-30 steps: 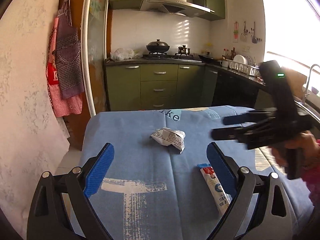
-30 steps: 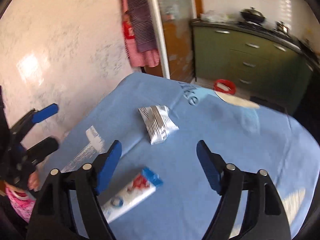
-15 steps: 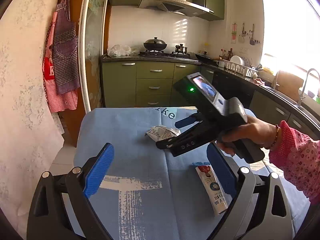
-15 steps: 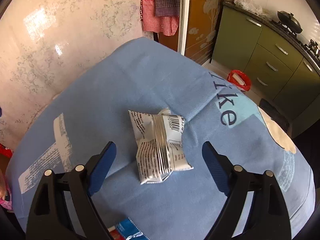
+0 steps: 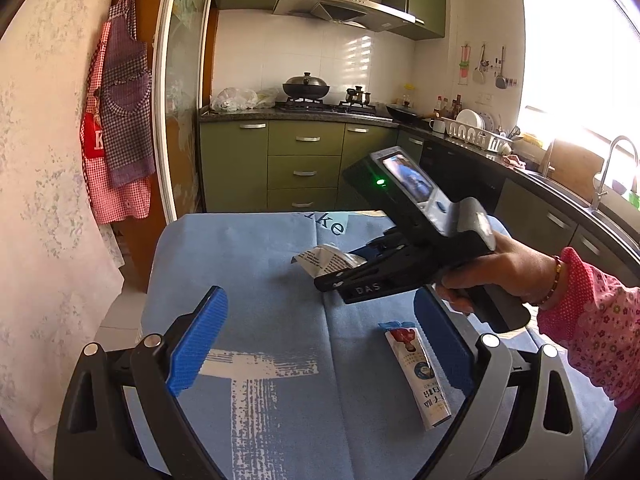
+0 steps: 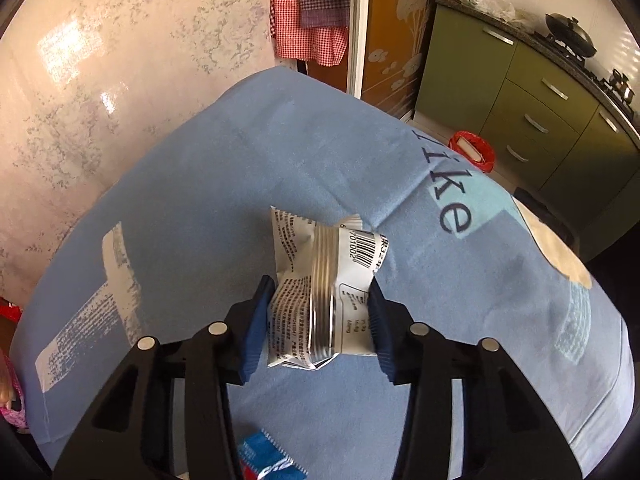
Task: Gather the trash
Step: 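Reach the right gripper to the crumpled white wrapper and grasp it, then carry the wrapper with the right gripper over the bin and release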
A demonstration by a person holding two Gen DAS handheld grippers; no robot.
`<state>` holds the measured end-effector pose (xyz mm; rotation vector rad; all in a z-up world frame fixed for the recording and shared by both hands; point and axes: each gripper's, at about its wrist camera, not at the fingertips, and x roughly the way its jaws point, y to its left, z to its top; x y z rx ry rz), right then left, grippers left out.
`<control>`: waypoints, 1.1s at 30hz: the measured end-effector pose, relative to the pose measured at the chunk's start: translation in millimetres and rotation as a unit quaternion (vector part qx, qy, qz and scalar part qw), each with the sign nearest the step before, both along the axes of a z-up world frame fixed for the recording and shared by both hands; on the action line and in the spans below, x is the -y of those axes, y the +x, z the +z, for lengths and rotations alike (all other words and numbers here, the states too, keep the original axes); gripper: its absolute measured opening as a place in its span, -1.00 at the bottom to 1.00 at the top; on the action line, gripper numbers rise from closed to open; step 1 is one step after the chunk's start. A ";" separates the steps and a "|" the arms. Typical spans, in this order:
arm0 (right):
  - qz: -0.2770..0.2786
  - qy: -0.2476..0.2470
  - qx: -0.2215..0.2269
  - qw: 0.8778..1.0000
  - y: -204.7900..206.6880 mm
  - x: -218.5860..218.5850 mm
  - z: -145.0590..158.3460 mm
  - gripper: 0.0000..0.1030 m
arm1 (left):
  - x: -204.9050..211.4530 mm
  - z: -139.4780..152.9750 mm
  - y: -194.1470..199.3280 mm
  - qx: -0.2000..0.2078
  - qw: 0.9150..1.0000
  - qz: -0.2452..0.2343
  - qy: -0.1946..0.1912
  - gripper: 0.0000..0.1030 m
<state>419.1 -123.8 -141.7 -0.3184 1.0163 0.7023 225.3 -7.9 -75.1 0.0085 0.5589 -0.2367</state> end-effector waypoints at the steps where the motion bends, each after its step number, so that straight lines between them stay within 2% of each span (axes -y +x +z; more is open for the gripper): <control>1: -0.007 0.005 0.004 1.000 -4.0 4.8 3.6 -0.15 | -0.3 -0.3 0.5 -0.001 1.000 0.000 0.000 0.81; 8: -0.067 0.062 0.026 0.995 -59.0 68.7 34.3 -0.15 | 3.2 -3.2 1.0 -0.003 1.000 -0.007 0.006 0.81; 11: -0.111 0.082 0.031 0.990 -95.2 113.4 42.6 -0.15 | 6.9 -4.3 0.1 -0.003 1.000 -0.011 0.010 0.81; 14: -0.176 0.091 0.037 0.979 -135.4 172.0 46.5 -0.14 | 10.8 -5.3 0.0 -0.004 1.000 -0.019 0.014 0.81; 17: -0.259 0.079 0.051 0.961 -176.9 239.9 47.4 -0.14 | 15.5 -7.2 0.5 -0.007 1.000 -0.025 0.018 0.81; 23: -0.419 0.007 0.047 0.907 -242.5 362.4 26.7 -0.12 | 22.5 -9.5 0.4 -0.009 0.999 -0.037 0.022 0.81; 26: -0.465 -0.020 0.034 0.884 -263.2 396.7 11.6 -0.11 | 24.7 -11.6 1.4 -0.014 0.999 -0.041 0.022 0.81; 28: -0.480 -0.034 0.021 0.876 -268.7 409.4 -0.1 -0.09 | 26.6 -13.0 2.3 -0.016 0.999 -0.042 0.025 0.81; 30: -0.484 -0.033 0.009 0.874 -269.7 418.5 -11.8 0.06 | 28.1 -14.7 3.6 -0.019 0.998 -0.044 0.028 0.81; 31: -0.490 -0.031 0.010 0.871 -271.3 422.8 -14.8 0.22 | 29.2 -15.1 3.7 -0.020 0.998 -0.045 0.029 0.81; 33: -0.514 -0.026 0.024 0.857 -277.9 430.5 -15.6 0.23 | 31.6 -17.0 3.6 -0.022 0.998 -0.048 0.031 0.81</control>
